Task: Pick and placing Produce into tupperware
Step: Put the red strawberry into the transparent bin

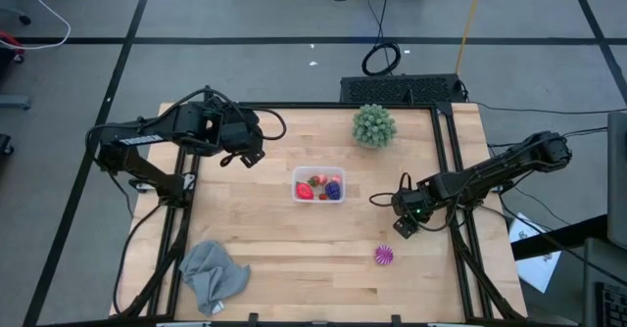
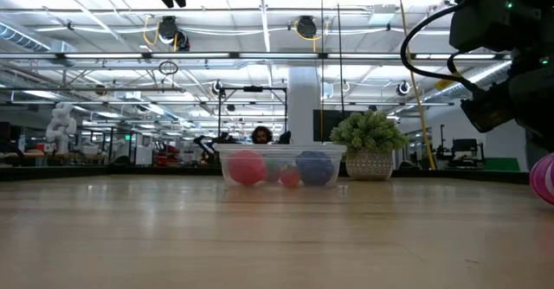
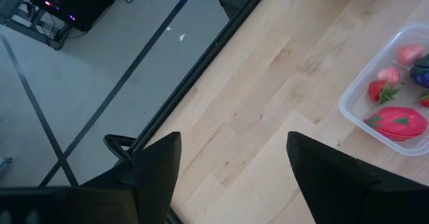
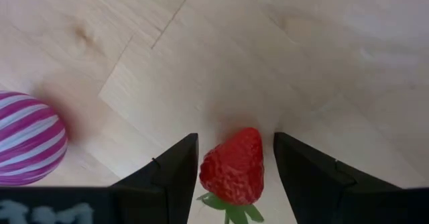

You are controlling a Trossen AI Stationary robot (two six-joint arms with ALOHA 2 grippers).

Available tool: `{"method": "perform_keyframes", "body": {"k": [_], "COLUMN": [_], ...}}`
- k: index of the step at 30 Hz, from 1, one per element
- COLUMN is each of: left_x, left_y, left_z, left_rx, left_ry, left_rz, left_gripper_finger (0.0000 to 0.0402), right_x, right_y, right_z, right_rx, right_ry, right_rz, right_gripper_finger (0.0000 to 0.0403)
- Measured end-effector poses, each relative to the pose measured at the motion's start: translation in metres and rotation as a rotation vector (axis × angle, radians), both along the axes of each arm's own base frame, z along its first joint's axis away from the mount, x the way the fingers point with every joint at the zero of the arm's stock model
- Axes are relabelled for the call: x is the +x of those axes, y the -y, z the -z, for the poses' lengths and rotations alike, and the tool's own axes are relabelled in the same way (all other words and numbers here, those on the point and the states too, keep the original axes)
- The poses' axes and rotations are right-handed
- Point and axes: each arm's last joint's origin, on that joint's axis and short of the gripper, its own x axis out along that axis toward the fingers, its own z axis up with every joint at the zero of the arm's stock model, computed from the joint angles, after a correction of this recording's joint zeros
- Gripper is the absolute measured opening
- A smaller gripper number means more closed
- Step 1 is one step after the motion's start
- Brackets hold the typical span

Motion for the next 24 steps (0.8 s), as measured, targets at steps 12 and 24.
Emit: {"method": "perform_keyframes", "body": {"k": [12,24], "left_x": [0.0,-0.0001], "left_y": [0.0,0.0], "left_z": [0.0,-0.0001], "left_rx": [0.0,0.0], "left_ry": [0.0,0.0], "left_rz": [0.0,0.0], "left_gripper_finger": [0.0278,0.0278], "right_x": [-0.0016,-0.0029], "right_y": [0.0005,0.0004], "right_z": [0.0004,0.0008], "right_rx": [-0.004,0.006], "right_ry": [-0.016,-0.033], "right_rz": [-0.002,-0.008], "right_gripper_finger": [0.0188,0.015]}}
